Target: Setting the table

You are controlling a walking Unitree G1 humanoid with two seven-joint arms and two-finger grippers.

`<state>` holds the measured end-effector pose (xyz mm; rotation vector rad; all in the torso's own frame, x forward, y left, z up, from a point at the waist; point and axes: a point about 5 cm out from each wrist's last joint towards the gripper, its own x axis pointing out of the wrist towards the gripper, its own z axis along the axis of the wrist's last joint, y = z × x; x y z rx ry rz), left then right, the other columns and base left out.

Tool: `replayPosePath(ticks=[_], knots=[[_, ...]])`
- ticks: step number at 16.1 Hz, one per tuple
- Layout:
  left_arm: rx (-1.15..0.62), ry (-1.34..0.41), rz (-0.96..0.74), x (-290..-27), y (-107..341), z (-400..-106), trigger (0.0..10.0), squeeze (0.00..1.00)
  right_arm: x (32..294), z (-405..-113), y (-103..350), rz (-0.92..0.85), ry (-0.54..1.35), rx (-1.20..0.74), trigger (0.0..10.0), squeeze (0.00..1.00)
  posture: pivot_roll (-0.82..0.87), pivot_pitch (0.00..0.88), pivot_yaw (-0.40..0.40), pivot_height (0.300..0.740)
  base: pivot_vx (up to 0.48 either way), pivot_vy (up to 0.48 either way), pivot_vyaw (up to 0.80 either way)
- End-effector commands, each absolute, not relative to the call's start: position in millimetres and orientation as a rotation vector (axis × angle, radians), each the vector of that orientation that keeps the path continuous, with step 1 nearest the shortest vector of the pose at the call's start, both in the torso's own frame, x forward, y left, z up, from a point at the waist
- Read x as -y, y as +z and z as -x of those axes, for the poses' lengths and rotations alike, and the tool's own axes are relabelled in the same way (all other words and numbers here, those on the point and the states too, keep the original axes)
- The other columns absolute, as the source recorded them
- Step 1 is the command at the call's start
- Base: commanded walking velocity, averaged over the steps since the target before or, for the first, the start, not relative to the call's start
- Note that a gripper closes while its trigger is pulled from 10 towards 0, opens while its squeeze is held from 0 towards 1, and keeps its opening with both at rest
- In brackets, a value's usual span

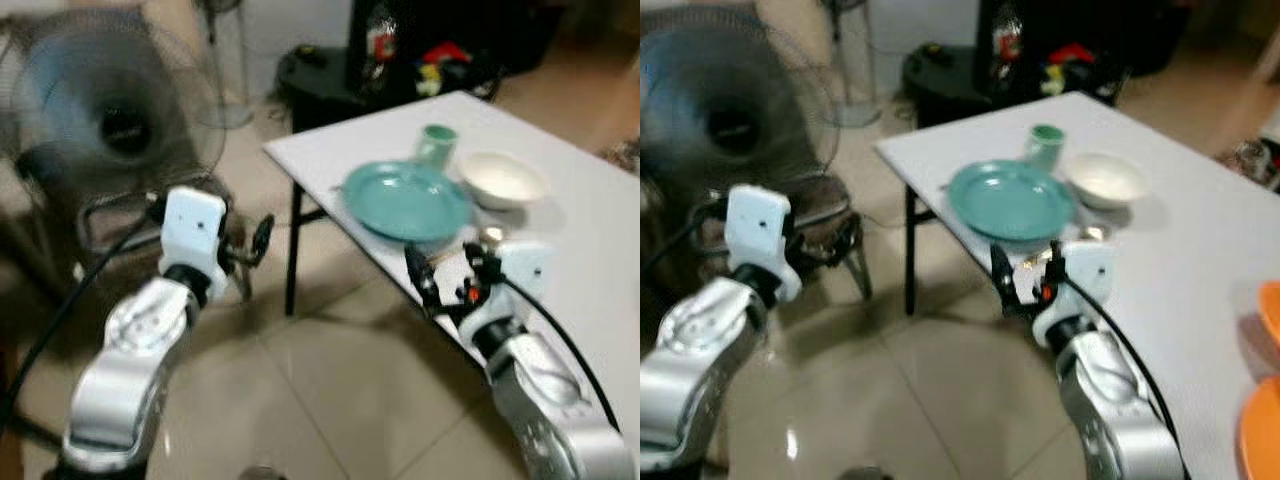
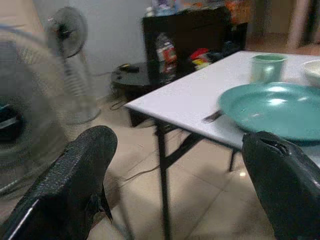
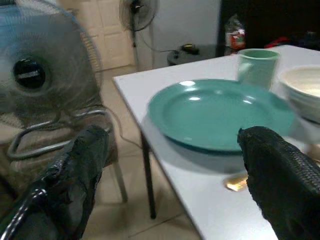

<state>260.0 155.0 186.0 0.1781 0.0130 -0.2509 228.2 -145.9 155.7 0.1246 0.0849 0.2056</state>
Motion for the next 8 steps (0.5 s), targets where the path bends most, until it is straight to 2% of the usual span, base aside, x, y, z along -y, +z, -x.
replayPosePath(ticks=[1, 4, 8], knots=[[-0.011, -0.288, -0.173, -148.8, 185.9, -258.4, 10.0, 0.0, 148.1, -228.6, 158.2, -0.119, 0.193, -0.067, 10.0, 1.0, 0.02, 0.0, -0.034, 0.74, 0.0, 0.0, 0.8], [-0.011, -0.279, -0.153, -147.9, 186.9, -262.0, 10.0, 0.0, 151.1, -231.5, 157.2, -0.139, 0.181, -0.064, 10.0, 1.0, 0.03, 0.0, -0.029, 0.74, 0.0, 0.0, 0.8], [-0.016, -0.278, -0.164, -149.4, 184.2, -263.1, 10.0, 0.0, 147.1, -232.3, 151.8, -0.164, 0.181, -0.071, 10.0, 1.0, 0.03, 0.0, -0.021, 0.74, 0.0, 0.364, 0.8]])
